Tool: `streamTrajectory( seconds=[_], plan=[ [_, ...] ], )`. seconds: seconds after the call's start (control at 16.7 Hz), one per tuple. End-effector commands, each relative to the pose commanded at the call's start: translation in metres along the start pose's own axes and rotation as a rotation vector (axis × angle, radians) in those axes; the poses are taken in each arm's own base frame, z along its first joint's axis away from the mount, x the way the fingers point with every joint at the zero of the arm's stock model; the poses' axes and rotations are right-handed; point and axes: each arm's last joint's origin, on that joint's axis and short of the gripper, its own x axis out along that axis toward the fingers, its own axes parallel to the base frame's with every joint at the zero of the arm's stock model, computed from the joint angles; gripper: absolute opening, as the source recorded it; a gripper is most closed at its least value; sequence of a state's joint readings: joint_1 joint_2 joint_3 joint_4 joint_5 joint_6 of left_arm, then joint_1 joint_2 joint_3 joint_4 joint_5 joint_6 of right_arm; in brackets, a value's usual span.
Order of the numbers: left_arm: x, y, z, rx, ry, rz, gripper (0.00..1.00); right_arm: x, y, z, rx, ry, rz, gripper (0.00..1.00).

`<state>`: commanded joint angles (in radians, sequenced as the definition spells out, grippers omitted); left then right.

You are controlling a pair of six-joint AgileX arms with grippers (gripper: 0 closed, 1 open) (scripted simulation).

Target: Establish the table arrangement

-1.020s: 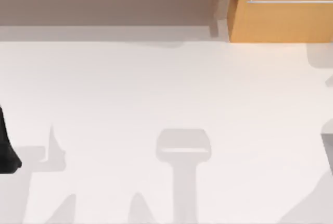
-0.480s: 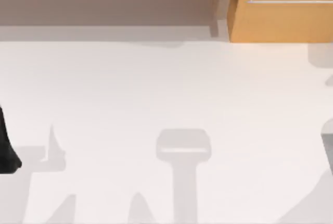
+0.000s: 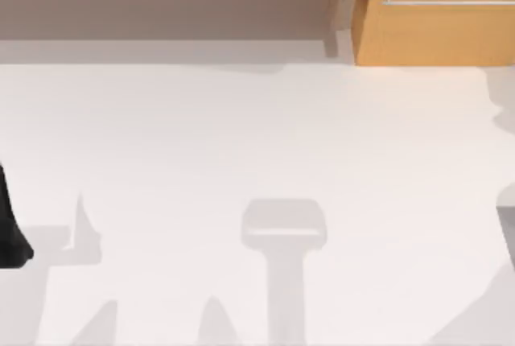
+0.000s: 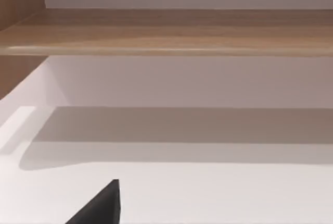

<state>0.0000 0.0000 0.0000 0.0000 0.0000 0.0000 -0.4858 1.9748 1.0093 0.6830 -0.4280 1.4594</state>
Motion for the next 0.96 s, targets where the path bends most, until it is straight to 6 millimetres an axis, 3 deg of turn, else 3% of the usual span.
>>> streamTrajectory(
  seconds=[0.42, 0.96],
  plan=[
    [0.0, 0.0, 0.0, 0.0, 0.0, 0.0, 1.0, -0.004, 0.001, 0.0, -0.004, -0.001, 0.004, 1.0],
    [0.0, 0.0, 0.0, 0.0, 0.0, 0.0, 1.0, -0.049, -0.013, 0.001, 0.0, -0.002, 0.0, 1.0]
  ],
)
